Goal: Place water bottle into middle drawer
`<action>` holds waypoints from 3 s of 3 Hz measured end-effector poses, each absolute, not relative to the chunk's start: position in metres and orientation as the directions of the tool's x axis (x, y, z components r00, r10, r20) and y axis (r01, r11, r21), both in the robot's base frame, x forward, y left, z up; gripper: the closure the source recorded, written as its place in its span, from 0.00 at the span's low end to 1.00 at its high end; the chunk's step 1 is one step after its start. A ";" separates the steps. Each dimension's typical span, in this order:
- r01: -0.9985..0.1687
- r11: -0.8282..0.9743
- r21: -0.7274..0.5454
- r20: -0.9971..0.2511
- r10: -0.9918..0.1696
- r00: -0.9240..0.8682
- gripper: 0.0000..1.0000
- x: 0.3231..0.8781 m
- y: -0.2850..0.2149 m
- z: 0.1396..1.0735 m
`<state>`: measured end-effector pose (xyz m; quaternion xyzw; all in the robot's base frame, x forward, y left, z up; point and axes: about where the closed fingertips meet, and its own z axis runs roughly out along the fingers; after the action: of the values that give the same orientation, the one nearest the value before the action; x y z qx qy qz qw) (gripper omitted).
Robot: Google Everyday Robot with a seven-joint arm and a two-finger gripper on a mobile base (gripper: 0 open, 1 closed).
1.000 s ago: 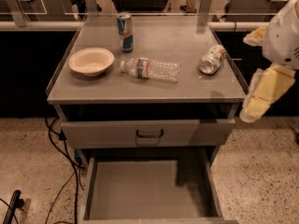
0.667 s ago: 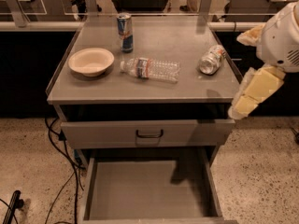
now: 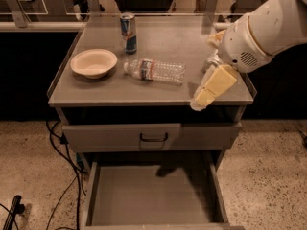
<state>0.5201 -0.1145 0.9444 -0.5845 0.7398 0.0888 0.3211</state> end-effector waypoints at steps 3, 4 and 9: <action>-0.936 0.251 -0.247 -0.646 -0.762 -0.034 0.00 0.549 -0.089 0.933; -0.950 0.216 -0.227 -0.676 -0.737 -0.006 0.00 0.575 -0.069 0.919; -0.973 0.124 -0.194 -0.579 -0.815 0.011 0.00 0.647 -0.038 0.851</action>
Offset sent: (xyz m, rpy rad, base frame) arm 0.0219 0.0178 -0.0107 0.0850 -0.0235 0.0667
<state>0.6469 -0.0379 0.8515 -0.6478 0.6900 0.1347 0.2933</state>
